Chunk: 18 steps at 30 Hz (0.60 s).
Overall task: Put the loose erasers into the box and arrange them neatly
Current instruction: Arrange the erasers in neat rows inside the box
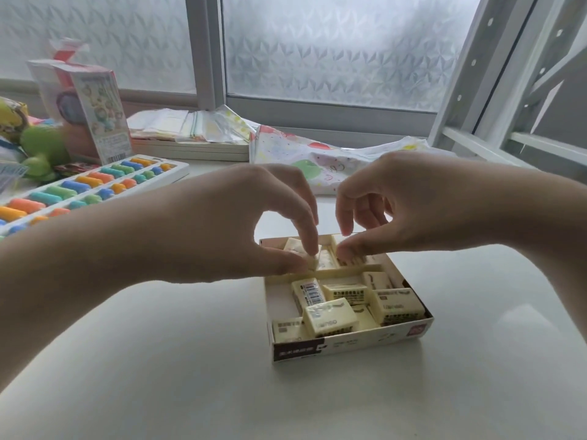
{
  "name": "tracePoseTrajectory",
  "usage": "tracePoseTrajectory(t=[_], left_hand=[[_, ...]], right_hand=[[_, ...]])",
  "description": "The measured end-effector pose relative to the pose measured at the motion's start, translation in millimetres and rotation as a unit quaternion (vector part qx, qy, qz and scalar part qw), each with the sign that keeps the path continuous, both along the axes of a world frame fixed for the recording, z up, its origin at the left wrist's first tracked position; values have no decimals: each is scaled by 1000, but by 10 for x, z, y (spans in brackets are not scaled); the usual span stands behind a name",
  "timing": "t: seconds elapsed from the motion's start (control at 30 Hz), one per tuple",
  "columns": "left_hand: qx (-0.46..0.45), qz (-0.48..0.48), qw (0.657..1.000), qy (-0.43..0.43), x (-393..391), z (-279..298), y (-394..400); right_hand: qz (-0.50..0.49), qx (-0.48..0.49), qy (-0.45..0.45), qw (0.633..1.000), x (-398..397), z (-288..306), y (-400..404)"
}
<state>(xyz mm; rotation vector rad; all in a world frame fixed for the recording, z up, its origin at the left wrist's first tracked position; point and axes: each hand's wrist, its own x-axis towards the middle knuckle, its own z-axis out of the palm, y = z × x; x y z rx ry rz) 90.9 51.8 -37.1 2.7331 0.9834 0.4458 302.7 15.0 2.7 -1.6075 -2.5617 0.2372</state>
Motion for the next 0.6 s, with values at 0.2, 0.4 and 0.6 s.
tracePoseTrajectory(t=[0.2,0.4,0.6], left_hand=[[-1,-22,999,-22,-23,-3,30],[-15,-90,996,-19,-73,56,-28],[-63,-97,992,43,-67,20,-32]], right_hand=[[58,-115,31,991,-47,34,-94],[38,-168,14,985,-41,27,-106],[35,-115,8,993,4,44,-74]])
